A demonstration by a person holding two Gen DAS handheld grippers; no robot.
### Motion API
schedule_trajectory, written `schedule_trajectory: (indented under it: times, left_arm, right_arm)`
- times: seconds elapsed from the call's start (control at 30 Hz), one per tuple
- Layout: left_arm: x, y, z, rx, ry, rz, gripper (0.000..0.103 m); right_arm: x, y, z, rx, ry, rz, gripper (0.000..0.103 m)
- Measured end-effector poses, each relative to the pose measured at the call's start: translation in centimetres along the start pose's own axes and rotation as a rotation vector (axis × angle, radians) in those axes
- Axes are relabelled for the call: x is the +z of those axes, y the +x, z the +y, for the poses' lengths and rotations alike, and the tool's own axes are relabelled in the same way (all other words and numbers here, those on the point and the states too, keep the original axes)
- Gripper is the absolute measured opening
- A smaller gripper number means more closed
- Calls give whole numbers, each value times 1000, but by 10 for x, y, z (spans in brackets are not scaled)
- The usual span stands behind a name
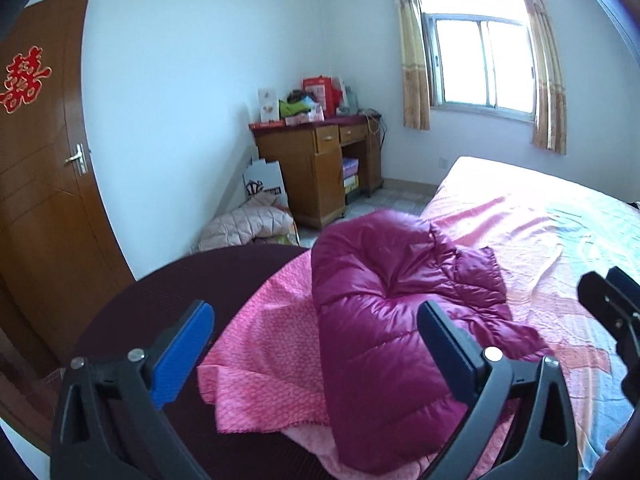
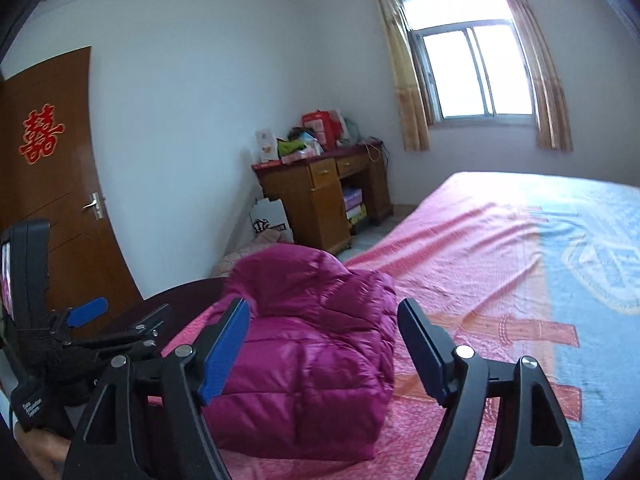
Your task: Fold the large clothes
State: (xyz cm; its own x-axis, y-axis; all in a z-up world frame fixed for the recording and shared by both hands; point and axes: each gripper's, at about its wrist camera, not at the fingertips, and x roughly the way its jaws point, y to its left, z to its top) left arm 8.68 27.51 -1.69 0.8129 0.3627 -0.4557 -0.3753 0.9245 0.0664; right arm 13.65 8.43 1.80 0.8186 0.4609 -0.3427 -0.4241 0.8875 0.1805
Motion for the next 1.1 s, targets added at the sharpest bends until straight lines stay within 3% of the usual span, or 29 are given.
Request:
schedule_trajectory:
  times: [0.37, 1.1]
  left_arm:
    - [3, -50, 5, 23, -7, -94, 103]
    - [6, -57, 3, 68, -19, -122, 103]
  right_arm:
    - [17, -55, 21, -16, -22, -78, 79]
    - [17, -71, 16, -27, -8, -75, 79]
